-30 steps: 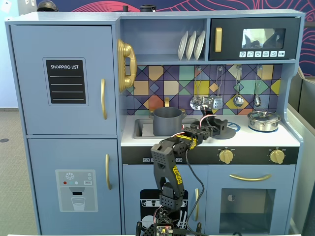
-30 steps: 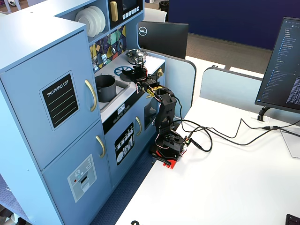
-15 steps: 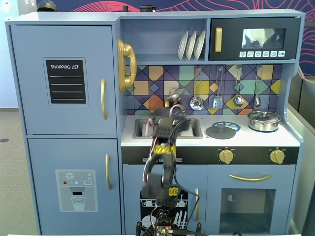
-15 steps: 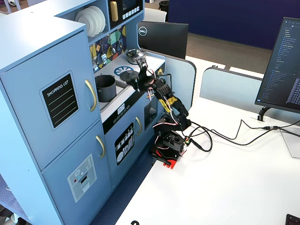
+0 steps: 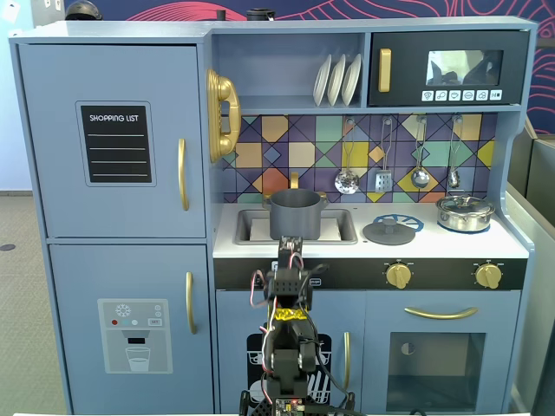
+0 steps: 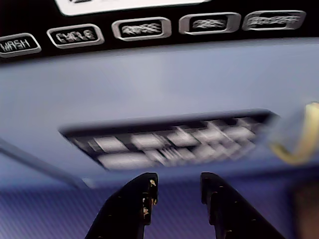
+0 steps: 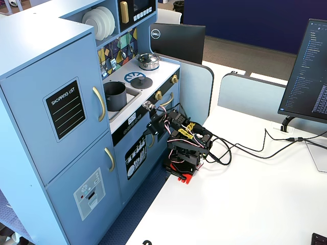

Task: Take off the lid from the gray recipient and place it on the counter

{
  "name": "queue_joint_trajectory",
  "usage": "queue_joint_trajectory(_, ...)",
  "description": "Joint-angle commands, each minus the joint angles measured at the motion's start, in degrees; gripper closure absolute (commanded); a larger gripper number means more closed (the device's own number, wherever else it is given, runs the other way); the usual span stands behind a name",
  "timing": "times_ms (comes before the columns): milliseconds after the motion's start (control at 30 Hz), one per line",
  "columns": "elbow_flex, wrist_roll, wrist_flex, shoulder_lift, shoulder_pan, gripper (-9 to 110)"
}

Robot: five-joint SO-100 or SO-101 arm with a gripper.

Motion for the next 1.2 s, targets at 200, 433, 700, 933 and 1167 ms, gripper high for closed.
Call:
queue_joint_trajectory(200, 10.7, 7.1, -10.7, 5.9, -1.8, 101)
queue_joint_trajectory(433, 10.7, 2.9, 4.5, 5.9, -3.0, 101)
queue_joint_trajectory(700, 10.8, -3.6, 26.6, 5.9, -3.0, 100)
queue_joint_trajectory(933, 10.8, -5.2, 32.6, 5.9, -2.8, 97)
queue_joint_trajectory(1167, 10.8, 0.4, 33.7, 5.9, -2.6, 94)
